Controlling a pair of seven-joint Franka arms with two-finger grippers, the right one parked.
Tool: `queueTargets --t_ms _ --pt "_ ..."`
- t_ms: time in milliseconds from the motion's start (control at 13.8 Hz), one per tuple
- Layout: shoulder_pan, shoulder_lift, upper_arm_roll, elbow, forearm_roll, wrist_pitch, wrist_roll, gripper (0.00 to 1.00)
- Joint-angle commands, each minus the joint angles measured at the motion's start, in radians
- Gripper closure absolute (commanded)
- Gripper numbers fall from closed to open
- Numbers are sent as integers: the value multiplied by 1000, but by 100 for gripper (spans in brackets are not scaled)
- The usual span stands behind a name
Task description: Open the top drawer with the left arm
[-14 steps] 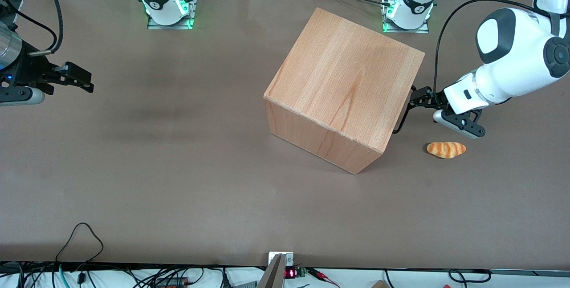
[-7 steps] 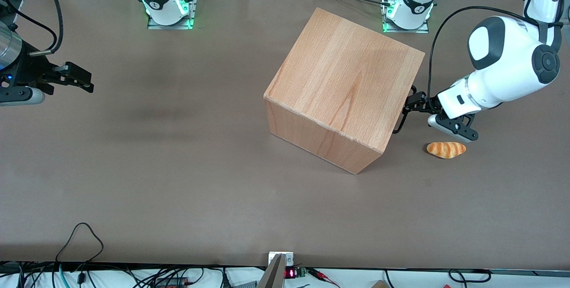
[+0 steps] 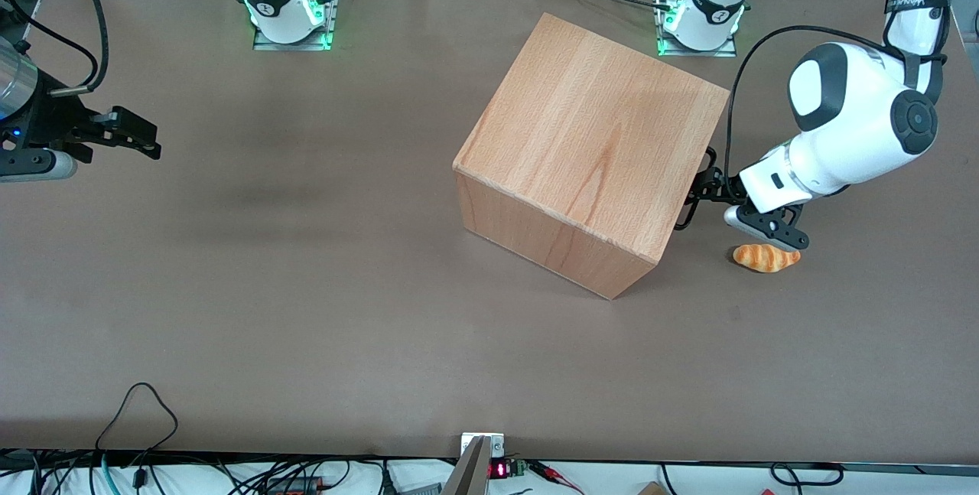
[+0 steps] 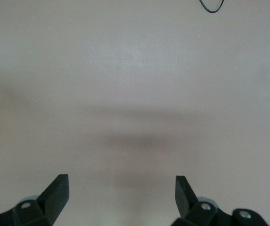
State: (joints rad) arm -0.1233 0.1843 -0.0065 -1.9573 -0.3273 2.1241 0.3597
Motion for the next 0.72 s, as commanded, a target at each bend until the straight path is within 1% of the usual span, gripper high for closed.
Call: queueTargets --t_ms 0,651 --pt "-4 20 5 -9 -27 34 31 0" --pt "5 57 25 -9 -19 154 54 0"
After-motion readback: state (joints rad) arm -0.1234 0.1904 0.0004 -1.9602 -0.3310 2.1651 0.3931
